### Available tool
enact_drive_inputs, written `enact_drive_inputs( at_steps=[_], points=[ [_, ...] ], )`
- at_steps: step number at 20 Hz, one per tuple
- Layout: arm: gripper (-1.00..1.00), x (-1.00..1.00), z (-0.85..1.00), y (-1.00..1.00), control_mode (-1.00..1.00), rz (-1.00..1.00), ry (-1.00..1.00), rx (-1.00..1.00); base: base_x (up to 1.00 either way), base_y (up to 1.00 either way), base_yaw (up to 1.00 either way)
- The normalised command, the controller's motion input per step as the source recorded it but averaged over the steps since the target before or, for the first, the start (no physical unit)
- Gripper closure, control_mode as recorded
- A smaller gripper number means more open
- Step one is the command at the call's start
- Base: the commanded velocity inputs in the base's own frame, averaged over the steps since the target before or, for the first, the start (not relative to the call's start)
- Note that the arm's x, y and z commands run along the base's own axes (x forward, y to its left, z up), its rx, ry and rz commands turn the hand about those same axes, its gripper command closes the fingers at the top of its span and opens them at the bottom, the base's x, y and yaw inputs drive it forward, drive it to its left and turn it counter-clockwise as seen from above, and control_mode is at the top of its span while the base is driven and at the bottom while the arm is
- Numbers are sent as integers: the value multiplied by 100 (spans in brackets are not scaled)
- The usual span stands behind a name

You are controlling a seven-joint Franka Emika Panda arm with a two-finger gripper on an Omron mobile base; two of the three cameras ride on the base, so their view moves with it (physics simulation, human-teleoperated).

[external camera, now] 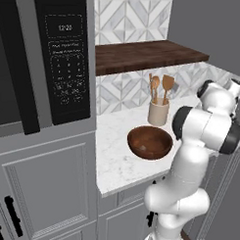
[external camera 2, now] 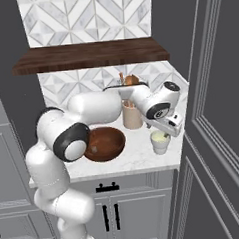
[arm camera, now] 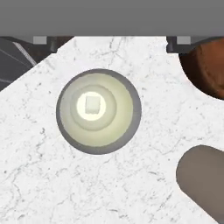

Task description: Grab a lemon wedge from the fridge and one ice cube from the ice bowl, and put them in the glass of lemonade.

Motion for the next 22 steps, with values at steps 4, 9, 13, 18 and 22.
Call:
enact_drive_inputs(
  at_steps=[4,9,13,18,22],
  points=[
    [-100,-74,86,98,-100,2,-9,-25,0,0,0],
    [-100,-42,55,100,-100,6,17,-26,0,0,0],
    [-100,-58,-4,82,-100,7,0,-1,0,0,0],
    [-100,-54,0,46,-100,7,-2,0,0,0,0],
    [-100,-51,0,16,-100,0,-3,0,0,0,0]
  ],
)
